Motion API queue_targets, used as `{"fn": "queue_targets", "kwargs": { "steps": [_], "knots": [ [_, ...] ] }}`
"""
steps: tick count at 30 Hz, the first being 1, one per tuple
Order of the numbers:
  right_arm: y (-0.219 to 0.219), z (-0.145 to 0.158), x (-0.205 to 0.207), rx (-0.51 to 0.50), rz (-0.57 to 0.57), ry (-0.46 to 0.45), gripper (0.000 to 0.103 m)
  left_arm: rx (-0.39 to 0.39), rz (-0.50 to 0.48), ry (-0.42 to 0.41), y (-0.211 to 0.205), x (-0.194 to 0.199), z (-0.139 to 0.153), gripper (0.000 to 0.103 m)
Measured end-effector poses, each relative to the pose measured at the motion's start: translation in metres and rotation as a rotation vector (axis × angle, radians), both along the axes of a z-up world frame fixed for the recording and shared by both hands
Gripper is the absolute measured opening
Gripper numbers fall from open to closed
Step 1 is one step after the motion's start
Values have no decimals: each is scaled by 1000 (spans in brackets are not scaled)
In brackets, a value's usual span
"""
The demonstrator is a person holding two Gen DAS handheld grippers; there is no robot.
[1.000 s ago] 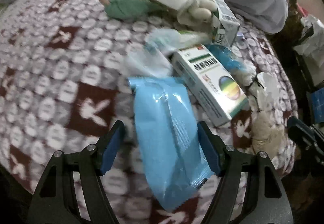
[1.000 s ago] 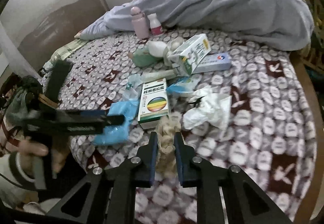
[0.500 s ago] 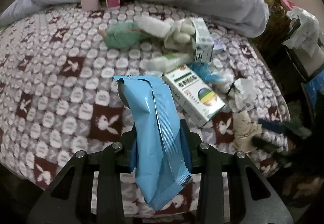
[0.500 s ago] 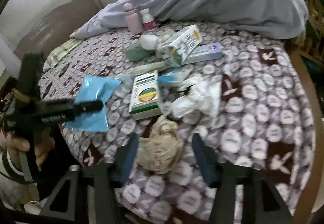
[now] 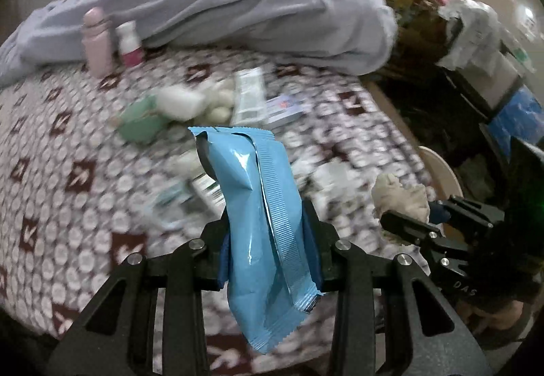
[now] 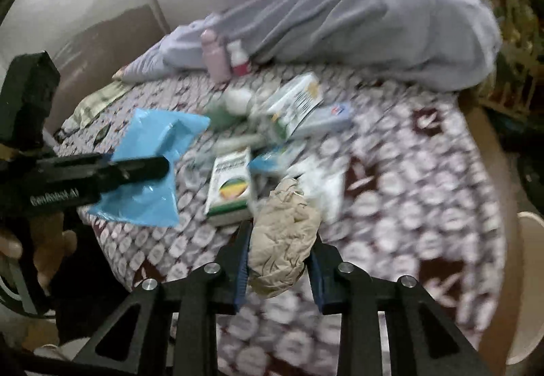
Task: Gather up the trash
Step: 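Carry the blue packet and beige tissue over the bucket and release both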
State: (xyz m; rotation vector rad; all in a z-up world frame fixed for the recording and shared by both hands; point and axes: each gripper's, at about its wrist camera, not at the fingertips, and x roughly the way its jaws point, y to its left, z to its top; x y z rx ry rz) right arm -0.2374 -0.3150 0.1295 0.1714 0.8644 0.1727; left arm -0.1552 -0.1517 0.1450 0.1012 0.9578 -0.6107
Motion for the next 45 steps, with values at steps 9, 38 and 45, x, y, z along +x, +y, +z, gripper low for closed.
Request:
{"fn": "queue_targets", "kwargs": {
  "steps": [9, 38, 45],
  "knots": [
    [-69, 30, -24, -64, -166, -43, 29, -14, -129, -22, -87, -8, 11, 33],
    [-260, -2, -114, -98, -579, 63, 29, -57, -431, 118, -301, -48, -12, 34],
    [-284, -11, -124, -99, -622, 82, 29, -81, -456, 160, -329, -50, -22, 35]
  ]
}}
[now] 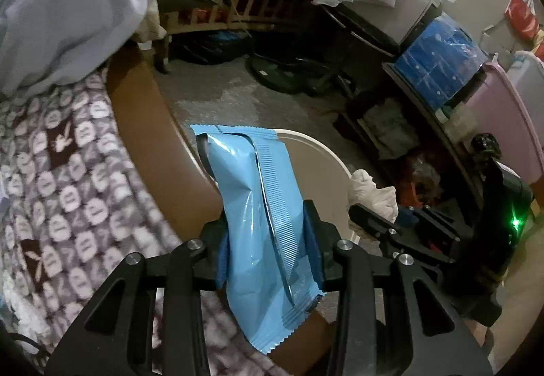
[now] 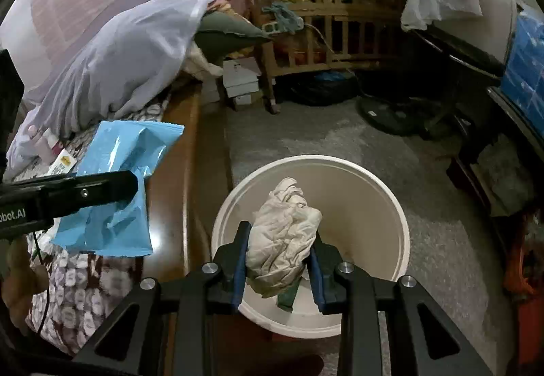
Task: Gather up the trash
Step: 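Carry the blue packet and beige tissue over the bucket and release both, then move both tools back over the trash pile on the bed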
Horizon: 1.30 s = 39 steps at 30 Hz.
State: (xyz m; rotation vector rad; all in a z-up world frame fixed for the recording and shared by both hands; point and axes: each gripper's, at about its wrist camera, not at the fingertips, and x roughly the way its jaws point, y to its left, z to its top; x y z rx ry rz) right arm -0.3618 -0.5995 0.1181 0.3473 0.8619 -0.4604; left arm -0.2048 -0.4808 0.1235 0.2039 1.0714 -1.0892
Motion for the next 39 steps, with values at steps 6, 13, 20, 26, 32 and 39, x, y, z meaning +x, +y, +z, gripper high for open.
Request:
{"fn": "queue_targets", "kwargs": {
  "steps": [6, 13, 20, 26, 32, 39],
  "knots": [
    [-13, -4, -4, 6, -42, 10, 32, -38, -24, 13, -11, -3, -1, 45],
    [-22, 0, -12, -21, -103, -8, 55, -26, -24, -24, -12, -7, -1, 68],
    [-6, -8, -1, -16, -65, 22, 56, 8, 25, -37, 8, 1, -6, 68],
    [11, -7, 9, -43, -35, 40, 59, 20, 69, -56, 29, 7, -5, 68],
    [26, -3, 17, -42, -15, 33, 60, 31, 128, -91, 52, 13, -1, 68],
    [45, 3, 28, -46, 6, 28, 61, 67, 174, -153, 78, 14, 1, 68]
  ]
}}
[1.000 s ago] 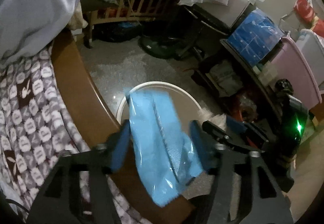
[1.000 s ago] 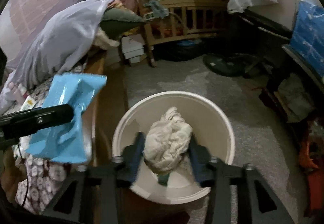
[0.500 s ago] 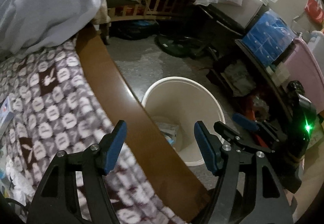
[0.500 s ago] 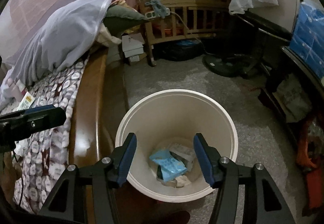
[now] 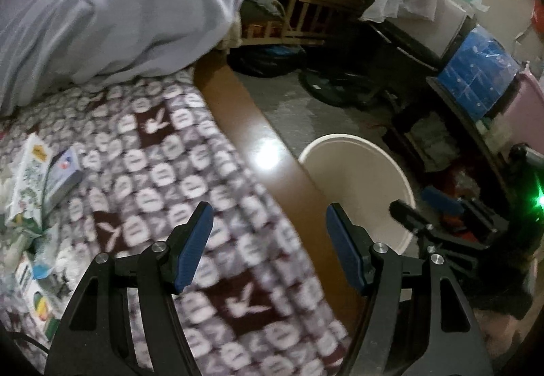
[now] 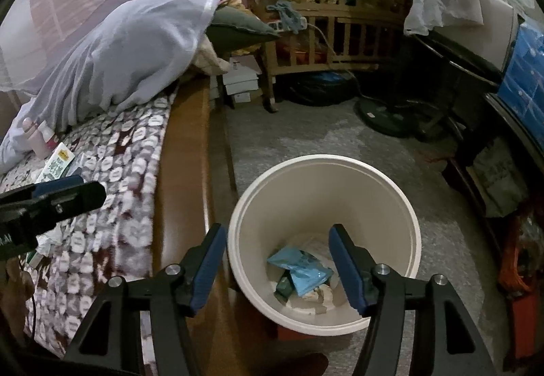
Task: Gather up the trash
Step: 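Move both tools back over the trash pile on the bed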
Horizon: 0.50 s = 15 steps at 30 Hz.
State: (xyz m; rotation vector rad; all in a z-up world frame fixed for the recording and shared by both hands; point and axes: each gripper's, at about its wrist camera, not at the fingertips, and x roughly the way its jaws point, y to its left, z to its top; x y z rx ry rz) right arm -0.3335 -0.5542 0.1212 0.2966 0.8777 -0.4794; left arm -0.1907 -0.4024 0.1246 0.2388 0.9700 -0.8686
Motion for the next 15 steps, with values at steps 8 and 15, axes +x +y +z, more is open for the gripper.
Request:
{"fn": "queue_targets", "kwargs": {
  "steps": [8, 15],
  "knots": [
    [25, 6, 18, 5, 37, -10, 62, 6, 76, -47, 40, 7, 7, 68],
    [55, 10, 40, 4, 89, -17, 63, 15, 128, -92, 77, 13, 14, 68]
  ]
}}
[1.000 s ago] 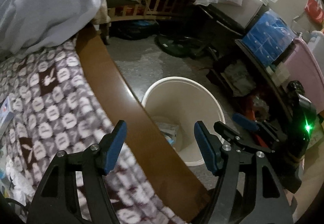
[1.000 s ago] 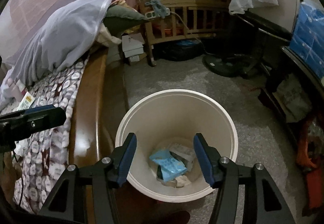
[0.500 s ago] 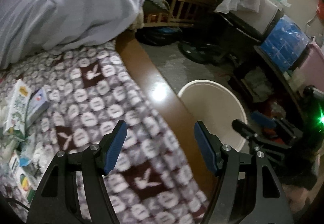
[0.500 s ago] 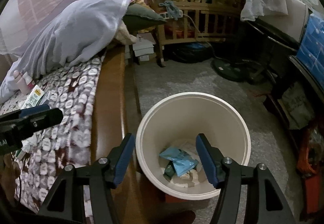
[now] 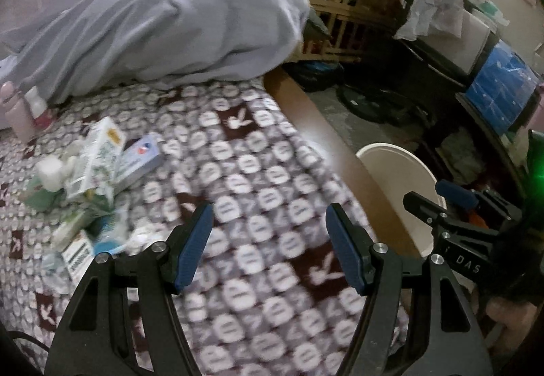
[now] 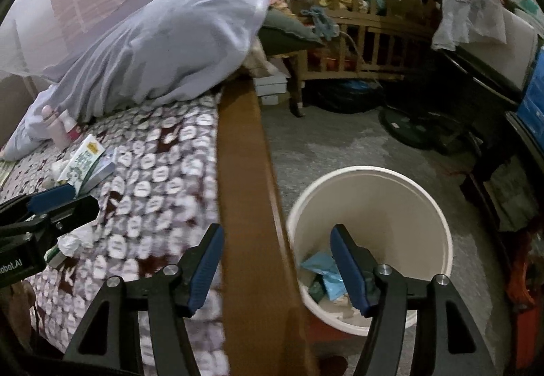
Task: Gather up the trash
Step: 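Move both tools back over the trash pile on the bed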
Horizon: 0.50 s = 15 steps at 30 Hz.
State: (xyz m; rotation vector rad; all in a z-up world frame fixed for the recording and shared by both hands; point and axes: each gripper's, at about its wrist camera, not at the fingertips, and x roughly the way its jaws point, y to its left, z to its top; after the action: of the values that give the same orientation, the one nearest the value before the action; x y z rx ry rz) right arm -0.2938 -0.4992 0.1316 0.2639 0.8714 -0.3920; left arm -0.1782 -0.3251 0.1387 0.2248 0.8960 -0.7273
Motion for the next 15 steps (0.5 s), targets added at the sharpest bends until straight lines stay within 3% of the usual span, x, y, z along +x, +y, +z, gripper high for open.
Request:
{"fn": "queue_targets", "kwargs": {
  "steps": [15],
  "knots": [
    [73, 2, 45, 5, 142, 2, 65, 12, 142, -34, 85, 18, 6, 68]
  ]
}}
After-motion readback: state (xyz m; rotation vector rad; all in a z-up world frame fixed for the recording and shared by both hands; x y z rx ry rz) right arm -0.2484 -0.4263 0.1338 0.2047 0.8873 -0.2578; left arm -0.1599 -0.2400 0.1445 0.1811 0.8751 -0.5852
